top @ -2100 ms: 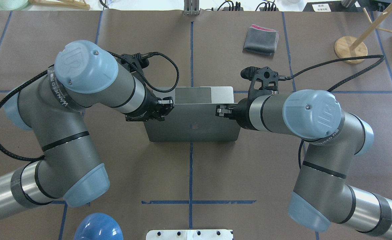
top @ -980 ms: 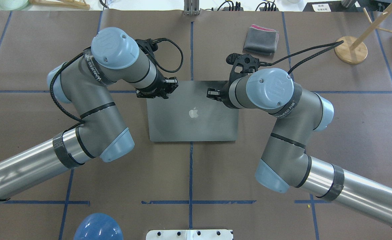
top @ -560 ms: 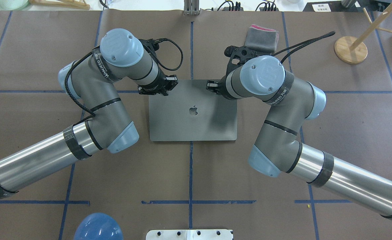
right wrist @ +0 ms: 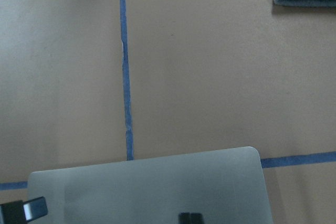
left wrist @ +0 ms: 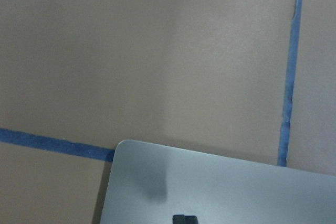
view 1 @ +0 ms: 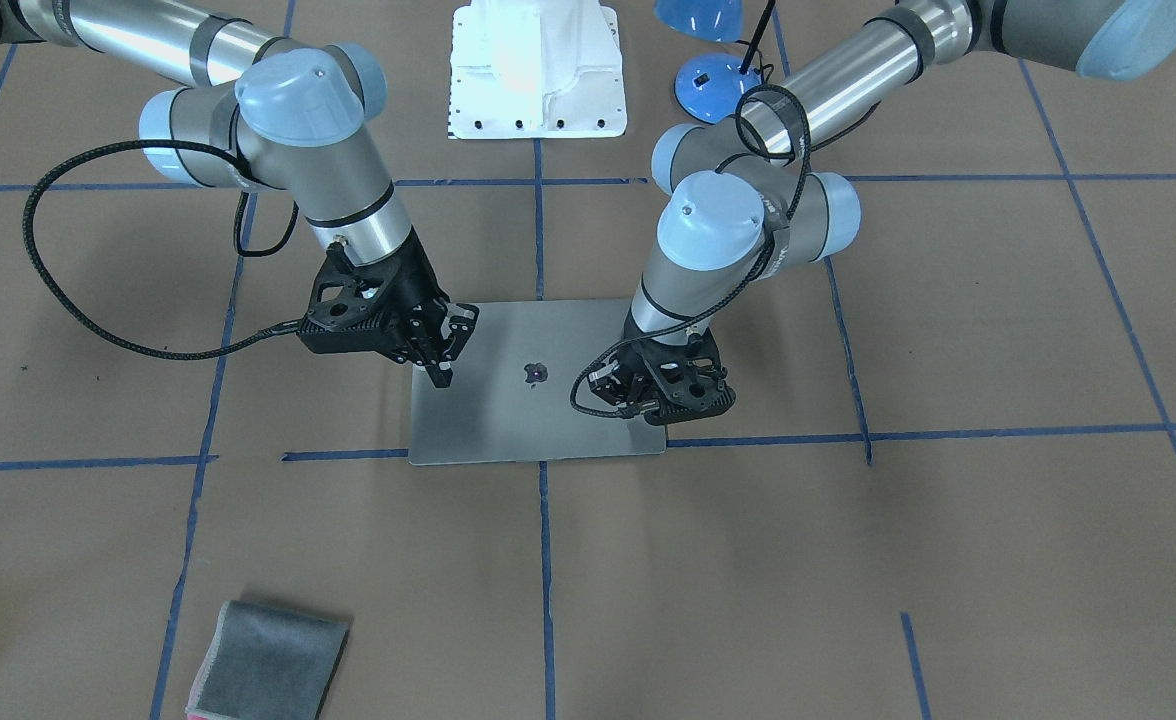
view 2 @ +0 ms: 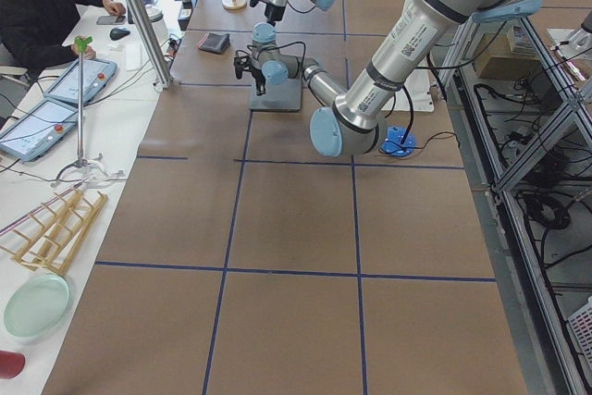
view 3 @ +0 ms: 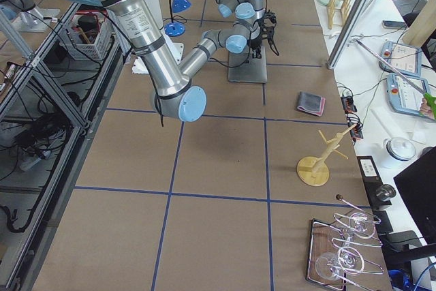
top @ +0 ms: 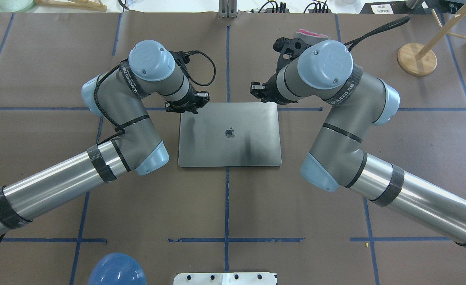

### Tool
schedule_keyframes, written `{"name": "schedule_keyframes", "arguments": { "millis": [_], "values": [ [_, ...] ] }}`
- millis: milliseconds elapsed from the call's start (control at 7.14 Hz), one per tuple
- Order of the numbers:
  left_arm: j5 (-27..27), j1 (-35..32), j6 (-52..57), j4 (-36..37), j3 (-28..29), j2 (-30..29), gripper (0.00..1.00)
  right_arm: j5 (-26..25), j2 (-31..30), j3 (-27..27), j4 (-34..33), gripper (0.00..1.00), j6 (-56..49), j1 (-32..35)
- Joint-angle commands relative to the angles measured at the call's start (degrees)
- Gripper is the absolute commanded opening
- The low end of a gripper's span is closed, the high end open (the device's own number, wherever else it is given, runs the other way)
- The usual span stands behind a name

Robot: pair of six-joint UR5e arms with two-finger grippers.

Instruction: Close laptop

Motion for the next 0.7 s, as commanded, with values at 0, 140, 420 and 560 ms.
{"name": "schedule_keyframes", "arguments": {
  "millis": [0, 140, 420, 560],
  "values": [
    [0.0, 0.1, 0.1, -2.6, 2.9, -0.3, 0.0, 2.7, -0.5, 1.2, 0.4, 0.0, -0.4, 1.3],
    [0.0, 0.0, 0.2, -2.6, 2.9, -0.3, 0.0, 3.1, -0.6, 1.4, 0.4, 0.0, -0.4, 1.7],
    [-3.4, -2.1, 0.4, -2.1, 0.5, -0.1, 0.0, 5.7, -1.6, 3.6, -0.5, 0.08, -0.4, 3.7],
    [-10.1, -5.8, 0.4, -1.5, -1.9, 0.8, 0.18, 8.0, -3.5, 5.2, -1.0, 0.44, -0.4, 5.4]
  ]
}}
